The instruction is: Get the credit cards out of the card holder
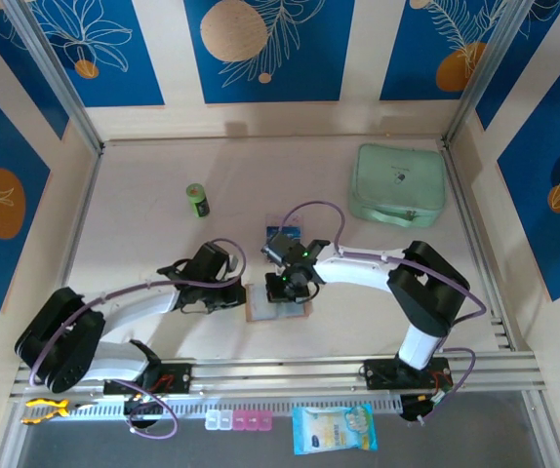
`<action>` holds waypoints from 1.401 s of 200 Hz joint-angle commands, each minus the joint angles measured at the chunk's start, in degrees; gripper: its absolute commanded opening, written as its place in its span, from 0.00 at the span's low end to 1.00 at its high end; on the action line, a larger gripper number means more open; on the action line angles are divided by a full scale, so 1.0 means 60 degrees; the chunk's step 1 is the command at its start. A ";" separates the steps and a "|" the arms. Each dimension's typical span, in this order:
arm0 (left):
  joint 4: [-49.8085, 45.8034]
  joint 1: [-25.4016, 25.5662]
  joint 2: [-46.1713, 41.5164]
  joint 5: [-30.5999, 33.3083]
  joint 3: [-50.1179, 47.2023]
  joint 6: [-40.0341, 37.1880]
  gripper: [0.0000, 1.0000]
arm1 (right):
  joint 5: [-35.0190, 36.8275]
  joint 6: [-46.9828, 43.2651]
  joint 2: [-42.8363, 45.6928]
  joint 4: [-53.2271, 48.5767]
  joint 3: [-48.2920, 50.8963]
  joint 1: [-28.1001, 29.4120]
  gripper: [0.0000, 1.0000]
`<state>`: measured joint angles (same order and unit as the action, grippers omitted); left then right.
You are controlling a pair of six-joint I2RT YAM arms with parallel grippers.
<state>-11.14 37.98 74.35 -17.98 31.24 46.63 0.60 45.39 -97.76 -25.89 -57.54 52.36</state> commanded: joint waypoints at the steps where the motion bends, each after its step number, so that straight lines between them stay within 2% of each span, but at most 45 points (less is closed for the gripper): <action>1: 0.0354 -0.0101 -0.0272 -0.0335 0.0134 0.0469 0.08 | -0.0516 0.0147 0.0326 0.0486 0.0378 -0.0149 0.04; 38: 0.1539 -0.0103 -0.0059 -0.0973 -0.0067 0.1263 0.18 | -0.0908 0.0276 0.0470 0.1121 0.0884 -0.0347 0.04; 90: 0.2454 -0.0032 0.0439 -0.1281 -0.0231 0.1755 0.32 | -0.1369 0.0431 0.0929 0.1868 0.1446 -0.0593 0.03; 184: 0.3789 0.0217 0.1306 -0.1382 -0.0586 0.2430 0.37 | -0.1913 0.0522 0.1351 0.2527 0.2015 -0.0875 0.03; 206: 0.4205 0.0270 0.1544 -0.1440 -0.0648 0.2601 0.35 | -0.1933 0.0533 0.1338 0.2556 0.2052 -0.0889 0.03; 236: 0.4678 0.0333 0.1700 -0.1537 -0.0703 0.2848 0.21 | -0.1881 0.0527 0.1379 0.2504 0.2089 -0.0889 0.04; 246: 0.4708 0.0351 0.1694 -0.1530 -0.0679 0.2861 0.17 | -0.1742 0.0508 0.1408 0.2338 0.2050 -0.0891 0.08; 263: 0.4662 0.0371 0.1659 -0.1559 -0.0613 0.2866 0.17 | -0.1293 0.0439 0.1548 0.1780 0.1920 -0.0878 0.20; 280: 0.4515 0.0405 0.1589 -0.1572 -0.0470 0.2861 0.18 | -0.0854 0.0326 0.1749 0.1194 0.1787 -0.0870 0.24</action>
<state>15.11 39.68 84.18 -25.98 27.44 63.18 -7.92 48.16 -90.19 -13.04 -45.89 47.22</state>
